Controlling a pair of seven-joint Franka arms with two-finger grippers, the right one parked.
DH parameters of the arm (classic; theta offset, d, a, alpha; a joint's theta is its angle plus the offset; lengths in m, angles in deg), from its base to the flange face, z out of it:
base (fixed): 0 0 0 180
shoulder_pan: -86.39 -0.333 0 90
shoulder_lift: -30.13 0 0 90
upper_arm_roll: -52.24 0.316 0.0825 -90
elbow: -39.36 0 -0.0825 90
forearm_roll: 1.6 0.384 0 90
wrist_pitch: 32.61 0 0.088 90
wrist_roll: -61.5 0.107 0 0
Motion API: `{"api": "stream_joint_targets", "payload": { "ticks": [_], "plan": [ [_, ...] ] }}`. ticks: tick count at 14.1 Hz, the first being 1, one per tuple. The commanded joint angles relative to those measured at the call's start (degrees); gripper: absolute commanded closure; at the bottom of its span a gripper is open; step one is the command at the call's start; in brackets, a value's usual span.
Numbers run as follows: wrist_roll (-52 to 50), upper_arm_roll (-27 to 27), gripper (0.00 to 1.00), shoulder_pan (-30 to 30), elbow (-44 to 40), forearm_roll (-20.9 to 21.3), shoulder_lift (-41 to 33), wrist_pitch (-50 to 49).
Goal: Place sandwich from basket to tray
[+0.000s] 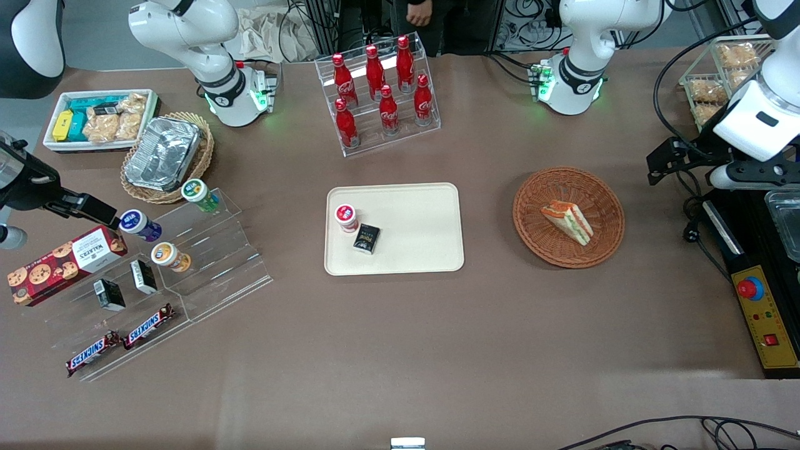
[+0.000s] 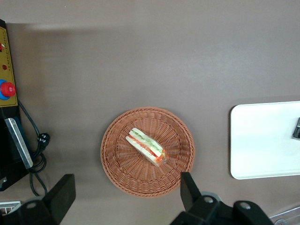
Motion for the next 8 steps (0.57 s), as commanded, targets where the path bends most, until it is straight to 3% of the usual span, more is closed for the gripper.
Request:
{"api": "stream_joint_targets", "payload": {
  "ticks": [1, 5, 8],
  "plan": [
    [-1.22, -0.15, 0.01, 0.06, 0.9, 0.98, -1.52, -0.74],
    [-3.75, 0.02, 0.01, 0.06, 0.99, 0.64, -2.05, -0.83],
    [-26.74, -1.29, 0.01, 0.76, 1.34, 0.63, -1.79, -1.36]
  ]
}}
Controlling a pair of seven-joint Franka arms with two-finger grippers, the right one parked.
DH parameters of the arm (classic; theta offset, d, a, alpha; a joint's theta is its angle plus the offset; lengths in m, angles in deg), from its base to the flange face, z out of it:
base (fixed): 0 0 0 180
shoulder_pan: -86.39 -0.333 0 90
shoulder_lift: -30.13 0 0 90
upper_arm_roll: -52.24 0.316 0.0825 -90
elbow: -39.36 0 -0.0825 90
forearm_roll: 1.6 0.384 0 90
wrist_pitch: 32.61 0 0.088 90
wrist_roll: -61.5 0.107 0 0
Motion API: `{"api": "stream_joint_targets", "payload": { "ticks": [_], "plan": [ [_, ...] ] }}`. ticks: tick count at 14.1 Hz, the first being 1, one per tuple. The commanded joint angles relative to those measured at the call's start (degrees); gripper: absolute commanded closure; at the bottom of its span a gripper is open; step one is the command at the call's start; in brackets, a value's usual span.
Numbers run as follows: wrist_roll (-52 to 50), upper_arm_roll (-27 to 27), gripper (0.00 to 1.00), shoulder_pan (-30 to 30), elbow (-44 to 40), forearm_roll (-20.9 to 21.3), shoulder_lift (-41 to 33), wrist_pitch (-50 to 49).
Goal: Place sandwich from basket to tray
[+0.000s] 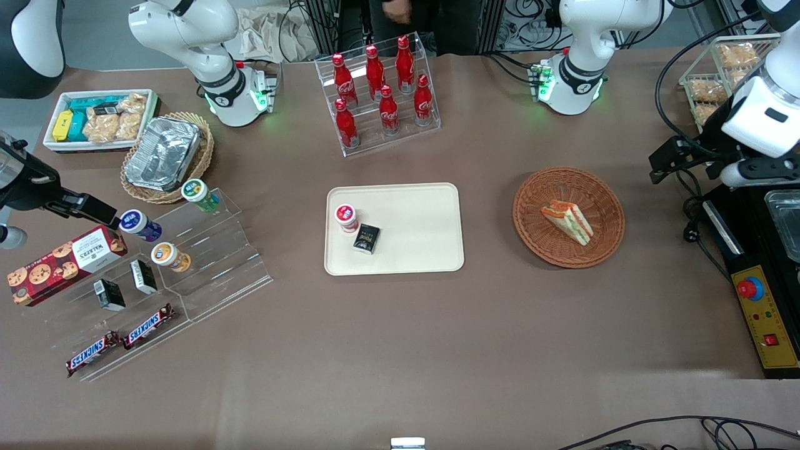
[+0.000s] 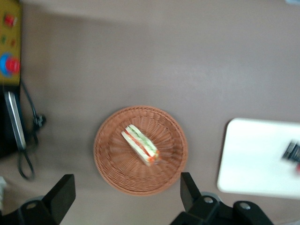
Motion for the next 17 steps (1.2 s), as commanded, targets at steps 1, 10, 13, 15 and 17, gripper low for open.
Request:
{"api": "stream_joint_targets", "payload": {
  "ticks": [1, 10, 13, 15, 17],
  "plan": [
    [-15.04, -1.56, 0.01, 1.15, 1.78, 0.82, -1.26, -0.77],
    [-36.76, -1.57, 0.01, 3.7, 22.15, 1.0, -1.53, 10.1],
    [-41.34, -1.57, 0.01, 3.96, 28.66, 1.0, -0.13, 19.06],
    [-43.28, -1.57, 0.01, 4.05, 33.05, 1.0, 1.62, 26.61],
    [-45.56, -1.57, 0.01, 4.14, 34.39, 1.0, 4.69, 30.68]
  ]
}}
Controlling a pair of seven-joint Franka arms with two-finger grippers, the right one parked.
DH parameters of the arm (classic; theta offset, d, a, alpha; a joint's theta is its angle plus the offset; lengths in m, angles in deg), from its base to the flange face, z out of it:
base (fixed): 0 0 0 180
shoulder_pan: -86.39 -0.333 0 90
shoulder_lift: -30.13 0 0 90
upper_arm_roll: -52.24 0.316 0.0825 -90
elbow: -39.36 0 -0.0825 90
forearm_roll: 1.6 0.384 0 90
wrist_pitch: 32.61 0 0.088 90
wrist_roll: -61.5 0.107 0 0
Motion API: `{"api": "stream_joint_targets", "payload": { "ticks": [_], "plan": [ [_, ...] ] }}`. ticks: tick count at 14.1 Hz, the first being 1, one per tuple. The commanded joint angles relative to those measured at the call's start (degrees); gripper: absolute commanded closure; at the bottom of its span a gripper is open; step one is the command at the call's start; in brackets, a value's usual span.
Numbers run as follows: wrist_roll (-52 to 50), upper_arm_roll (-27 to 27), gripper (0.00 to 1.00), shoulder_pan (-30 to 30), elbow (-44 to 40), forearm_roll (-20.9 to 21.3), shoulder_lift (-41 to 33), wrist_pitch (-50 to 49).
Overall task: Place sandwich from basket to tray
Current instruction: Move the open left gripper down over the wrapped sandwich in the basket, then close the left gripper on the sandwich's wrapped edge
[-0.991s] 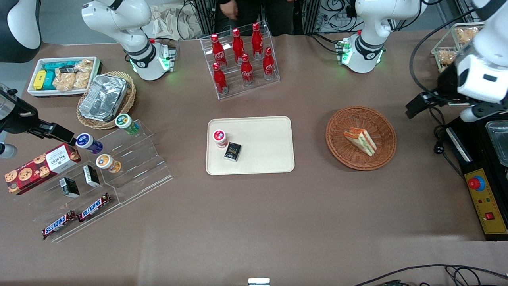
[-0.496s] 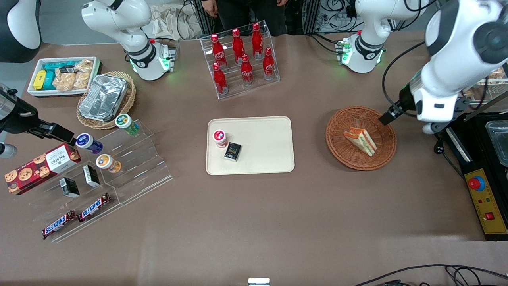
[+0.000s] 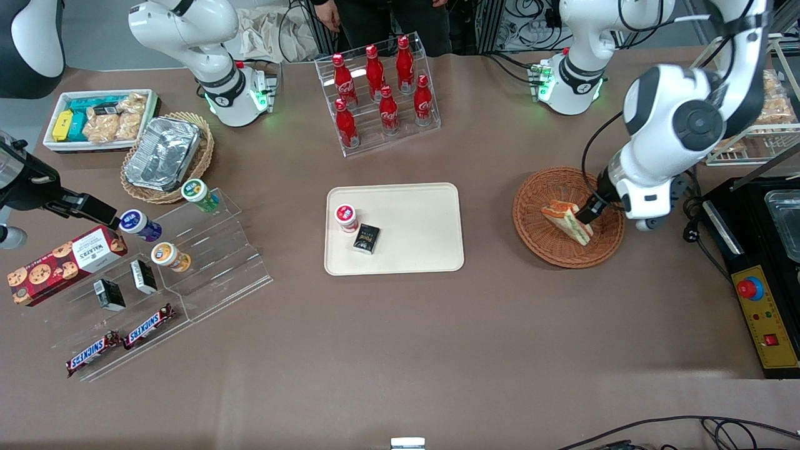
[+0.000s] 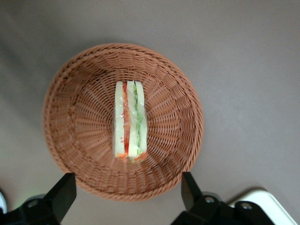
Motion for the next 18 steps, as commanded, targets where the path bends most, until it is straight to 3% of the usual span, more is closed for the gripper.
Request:
{"api": "stream_joint_targets", "payload": {
  "ticks": [1, 7, 11, 16, 17, 18],
  "plan": [
    [-4.51, 0.13, 0.01, 0.77, 1.34, 0.98, 3.28, 4.2],
    [-7.07, 0.13, 0.01, 1.91, 1.78, 0.98, 8.9, 9.65],
    [-7.16, 0.13, 0.01, 2.0, 3.71, 6.07, 10.93, 11.67],
    [-7.16, 0.21, 0.01, 1.82, 6.96, 6.43, 12.43, 17.38],
    [-7.16, 0.21, 0.11, 1.74, 7.31, 6.43, 12.6, 17.83],
    [-7.16, 0.21, 0.28, 1.74, 7.4, 6.43, 12.6, 18.01]
  ]
}}
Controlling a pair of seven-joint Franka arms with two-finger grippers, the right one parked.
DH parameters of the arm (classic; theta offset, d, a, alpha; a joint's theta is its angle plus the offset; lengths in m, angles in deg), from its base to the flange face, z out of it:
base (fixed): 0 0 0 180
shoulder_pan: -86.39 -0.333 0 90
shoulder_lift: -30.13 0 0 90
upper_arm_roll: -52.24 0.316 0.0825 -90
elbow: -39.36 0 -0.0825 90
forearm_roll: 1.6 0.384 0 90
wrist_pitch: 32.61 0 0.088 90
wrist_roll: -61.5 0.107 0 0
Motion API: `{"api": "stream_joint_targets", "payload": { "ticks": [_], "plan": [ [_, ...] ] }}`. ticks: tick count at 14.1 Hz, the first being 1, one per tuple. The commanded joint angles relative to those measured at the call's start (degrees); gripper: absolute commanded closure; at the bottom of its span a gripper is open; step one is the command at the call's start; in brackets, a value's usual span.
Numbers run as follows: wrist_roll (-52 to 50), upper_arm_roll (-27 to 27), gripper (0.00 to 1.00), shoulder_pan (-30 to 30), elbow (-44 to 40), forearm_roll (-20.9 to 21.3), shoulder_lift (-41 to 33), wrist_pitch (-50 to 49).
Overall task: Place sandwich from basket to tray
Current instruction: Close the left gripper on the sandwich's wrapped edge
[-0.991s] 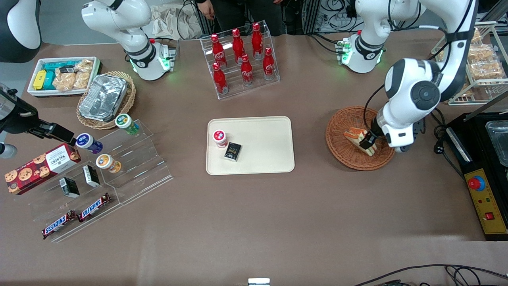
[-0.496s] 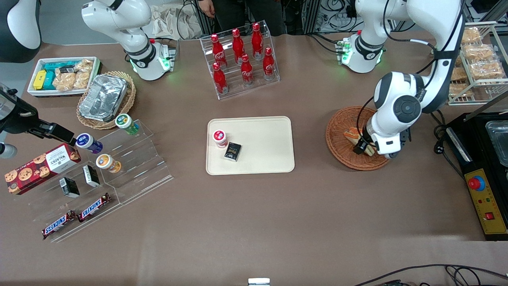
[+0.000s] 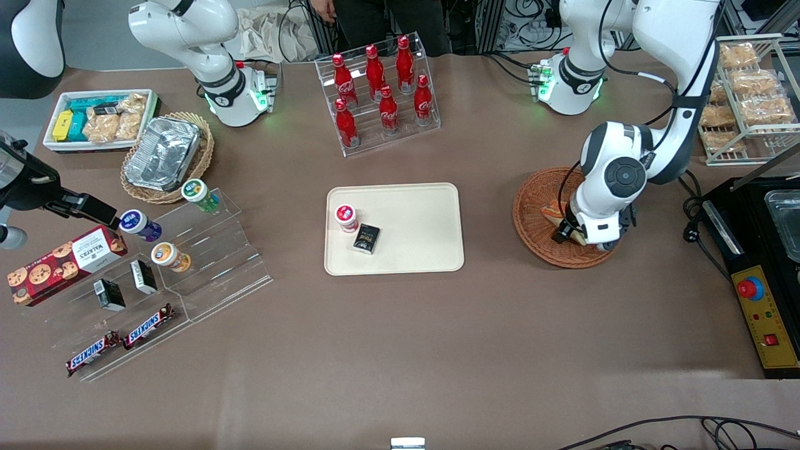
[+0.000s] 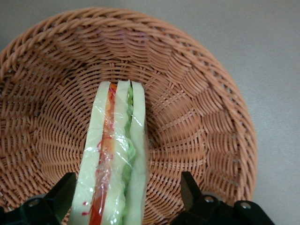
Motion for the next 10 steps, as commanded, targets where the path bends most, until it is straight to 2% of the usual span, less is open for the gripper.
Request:
{"api": "stream_joint_targets", "payload": {
  "ticks": [1, 3, 4, 7, 10],
  "plan": [
    [-1.48, 0.16, 0.51, 0.21, 0.98, 1.29, -0.26, 1.66],
    [-1.48, 0.16, 0.96, -0.06, 1.5, 1.29, -0.34, 2.62],
    [-1.39, 0.16, 1.0, -0.14, 1.77, 1.29, -0.34, 2.8],
    [-0.43, 0.16, 1.0, -0.15, 1.77, 1.29, -1.83, 2.02],
    [4.47, 0.08, 1.0, 0.21, 0.2, 1.29, -5.78, -5.87]
  ]
}}
